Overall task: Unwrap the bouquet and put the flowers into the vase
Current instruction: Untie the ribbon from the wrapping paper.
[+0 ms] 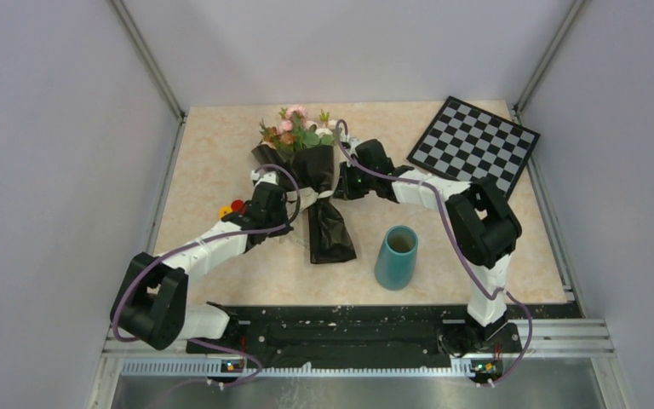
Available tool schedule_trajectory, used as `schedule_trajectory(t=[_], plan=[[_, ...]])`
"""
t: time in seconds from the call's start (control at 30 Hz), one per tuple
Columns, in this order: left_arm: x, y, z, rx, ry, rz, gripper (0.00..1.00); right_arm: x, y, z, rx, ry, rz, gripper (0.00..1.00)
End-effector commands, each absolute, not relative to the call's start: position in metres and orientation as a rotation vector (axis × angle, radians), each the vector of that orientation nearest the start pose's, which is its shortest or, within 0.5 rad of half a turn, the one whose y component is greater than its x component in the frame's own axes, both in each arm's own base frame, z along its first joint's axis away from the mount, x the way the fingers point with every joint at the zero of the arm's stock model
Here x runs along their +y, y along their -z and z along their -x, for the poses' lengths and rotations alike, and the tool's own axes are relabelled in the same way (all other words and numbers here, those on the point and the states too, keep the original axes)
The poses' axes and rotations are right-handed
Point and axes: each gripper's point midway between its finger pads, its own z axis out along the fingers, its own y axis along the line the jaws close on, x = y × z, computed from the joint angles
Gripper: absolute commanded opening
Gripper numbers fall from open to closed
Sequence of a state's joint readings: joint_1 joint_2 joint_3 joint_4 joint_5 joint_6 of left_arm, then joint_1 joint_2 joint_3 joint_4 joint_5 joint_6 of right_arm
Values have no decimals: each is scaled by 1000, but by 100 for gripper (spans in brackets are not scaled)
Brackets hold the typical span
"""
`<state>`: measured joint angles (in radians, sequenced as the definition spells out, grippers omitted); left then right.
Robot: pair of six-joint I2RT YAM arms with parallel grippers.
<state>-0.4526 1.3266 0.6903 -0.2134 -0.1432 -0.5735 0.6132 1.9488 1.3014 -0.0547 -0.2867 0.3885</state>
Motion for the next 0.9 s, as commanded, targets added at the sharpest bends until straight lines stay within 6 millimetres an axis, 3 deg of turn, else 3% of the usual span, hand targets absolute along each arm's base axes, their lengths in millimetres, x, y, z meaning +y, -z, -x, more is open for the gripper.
schedule_trajectory(t=[0.0, 0.87], plan=[[-136, -66, -300, 2408, 284, 233, 0, 343, -110, -384, 2260, -822, 393, 0], [-112, -64, -298, 2412, 263, 296, 0, 322, -105, -387, 2274, -727, 323, 0]])
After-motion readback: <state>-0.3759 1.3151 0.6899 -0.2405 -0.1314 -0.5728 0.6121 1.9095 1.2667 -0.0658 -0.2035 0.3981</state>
